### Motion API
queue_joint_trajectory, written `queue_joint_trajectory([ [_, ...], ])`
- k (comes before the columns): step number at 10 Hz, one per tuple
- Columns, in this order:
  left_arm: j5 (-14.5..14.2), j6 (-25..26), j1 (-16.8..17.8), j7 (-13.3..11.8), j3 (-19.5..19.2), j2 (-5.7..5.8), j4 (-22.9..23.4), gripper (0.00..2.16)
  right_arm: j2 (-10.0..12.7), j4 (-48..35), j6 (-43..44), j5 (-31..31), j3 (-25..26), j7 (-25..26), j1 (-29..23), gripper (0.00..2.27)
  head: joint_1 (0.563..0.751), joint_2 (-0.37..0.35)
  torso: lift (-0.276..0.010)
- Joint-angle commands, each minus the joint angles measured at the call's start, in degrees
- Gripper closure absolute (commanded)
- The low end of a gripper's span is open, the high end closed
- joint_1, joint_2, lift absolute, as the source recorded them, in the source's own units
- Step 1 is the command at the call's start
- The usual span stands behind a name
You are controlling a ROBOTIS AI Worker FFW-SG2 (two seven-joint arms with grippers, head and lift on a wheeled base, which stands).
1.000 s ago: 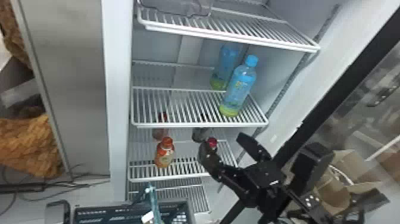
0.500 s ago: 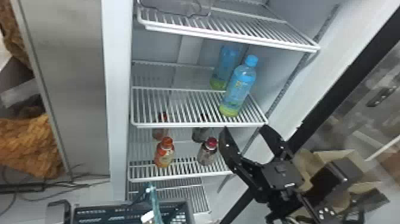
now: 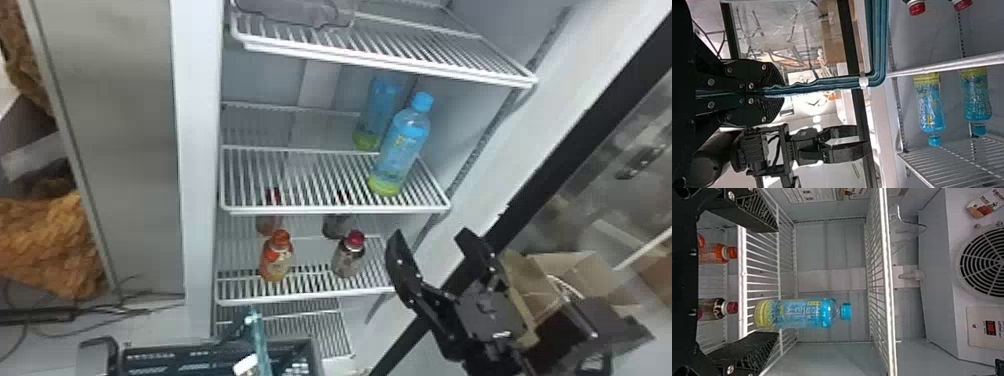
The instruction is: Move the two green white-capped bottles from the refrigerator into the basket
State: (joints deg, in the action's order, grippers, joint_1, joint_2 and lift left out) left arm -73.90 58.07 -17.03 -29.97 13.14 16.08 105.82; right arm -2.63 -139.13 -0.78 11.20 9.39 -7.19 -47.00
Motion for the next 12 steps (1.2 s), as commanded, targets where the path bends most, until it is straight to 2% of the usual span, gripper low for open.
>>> queue_joint_trajectory([
  [1, -0.03, 0.0, -0.13, 0.0, -0.11, -0.08, 0.0, 1.17, 0.34, 0.4, 0.78, 0.11, -0.25, -0.01, -1.51, 0.11, 0.695, -0.35, -0.004],
  [12, 0.09, -0.42, -0.13, 0.0, 0.11, 0.0, 0.0, 1.17, 0.52, 2.79, 3.03, 0.22, -1.04, -0.01, -1.09, 0.11, 0.695, -0.35, -0.004],
])
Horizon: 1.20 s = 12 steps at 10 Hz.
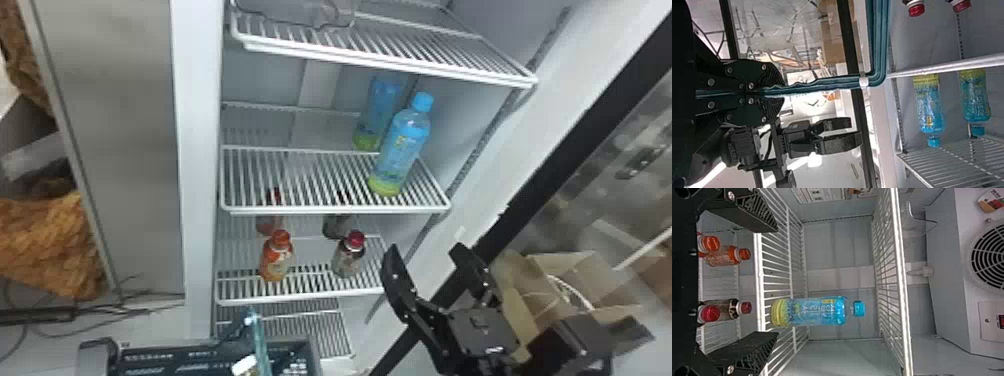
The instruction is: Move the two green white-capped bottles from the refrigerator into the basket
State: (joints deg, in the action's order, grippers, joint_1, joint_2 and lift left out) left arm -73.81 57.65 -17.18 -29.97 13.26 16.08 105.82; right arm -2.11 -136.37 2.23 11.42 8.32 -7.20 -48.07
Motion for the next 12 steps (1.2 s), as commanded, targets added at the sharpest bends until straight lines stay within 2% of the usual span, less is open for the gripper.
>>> queue_joint_trajectory([
  [1, 0.0, 0.0, 0.02, 0.0, -0.01, 0.0, 0.0, 1.17, 0.0, 0.18, 0.44, 0.0, -0.21, 0.0, 0.12, 0.11, 0.695, -0.35, -0.004],
  [12, 0.0, 0.0, -0.12, -0.09, 0.11, 0.0, 0.0, 1.17, 0.0, 0.6, 1.0, 0.12, -0.55, 0.0, 0.26, 0.11, 0.695, -0.35, -0.004],
])
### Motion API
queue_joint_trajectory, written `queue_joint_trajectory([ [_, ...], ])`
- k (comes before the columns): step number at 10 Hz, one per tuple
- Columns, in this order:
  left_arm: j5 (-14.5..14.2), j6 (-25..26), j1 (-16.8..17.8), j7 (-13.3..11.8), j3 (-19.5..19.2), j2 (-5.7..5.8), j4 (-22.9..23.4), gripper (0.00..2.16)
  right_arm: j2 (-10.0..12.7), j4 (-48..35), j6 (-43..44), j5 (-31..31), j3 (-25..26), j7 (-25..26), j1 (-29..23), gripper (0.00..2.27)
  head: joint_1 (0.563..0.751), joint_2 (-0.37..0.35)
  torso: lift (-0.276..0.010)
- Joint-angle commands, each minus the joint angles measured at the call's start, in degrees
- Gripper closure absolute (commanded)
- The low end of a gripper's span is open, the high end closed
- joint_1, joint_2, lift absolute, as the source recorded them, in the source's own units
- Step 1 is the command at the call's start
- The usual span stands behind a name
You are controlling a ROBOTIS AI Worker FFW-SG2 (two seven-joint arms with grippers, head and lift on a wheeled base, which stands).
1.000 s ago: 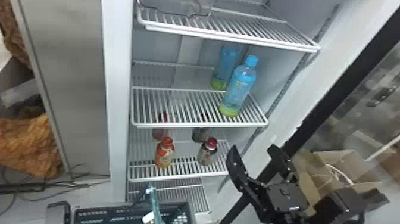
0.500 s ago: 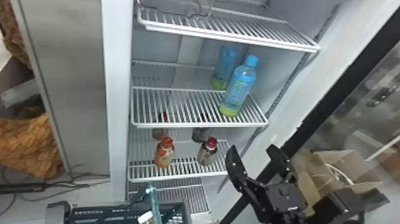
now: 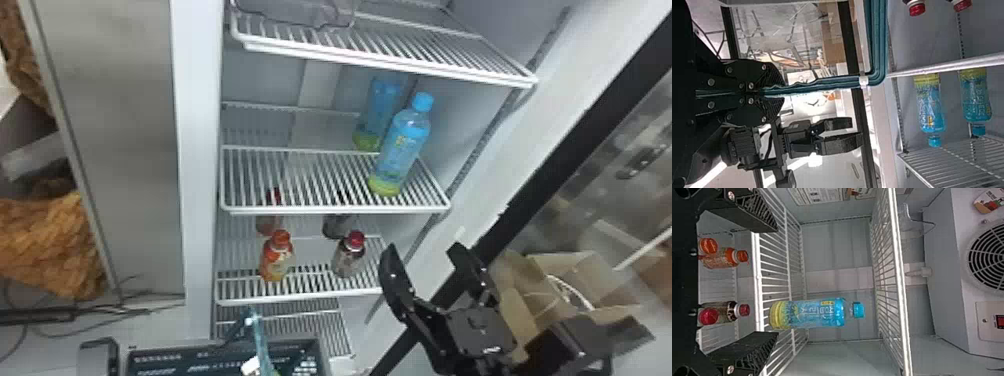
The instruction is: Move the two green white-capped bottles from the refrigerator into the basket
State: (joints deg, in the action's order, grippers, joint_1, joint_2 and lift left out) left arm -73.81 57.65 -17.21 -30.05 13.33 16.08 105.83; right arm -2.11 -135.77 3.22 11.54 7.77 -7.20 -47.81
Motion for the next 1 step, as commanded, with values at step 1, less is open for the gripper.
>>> queue_joint_trajectory([
  [1, 0.0, 0.0, -0.09, -0.01, 0.04, 0.0, -0.01, 1.17, 0.0, 0.0, 0.02, 0.0, 0.0, 0.0, 0.0, 0.11, 0.695, -0.35, -0.004],
])
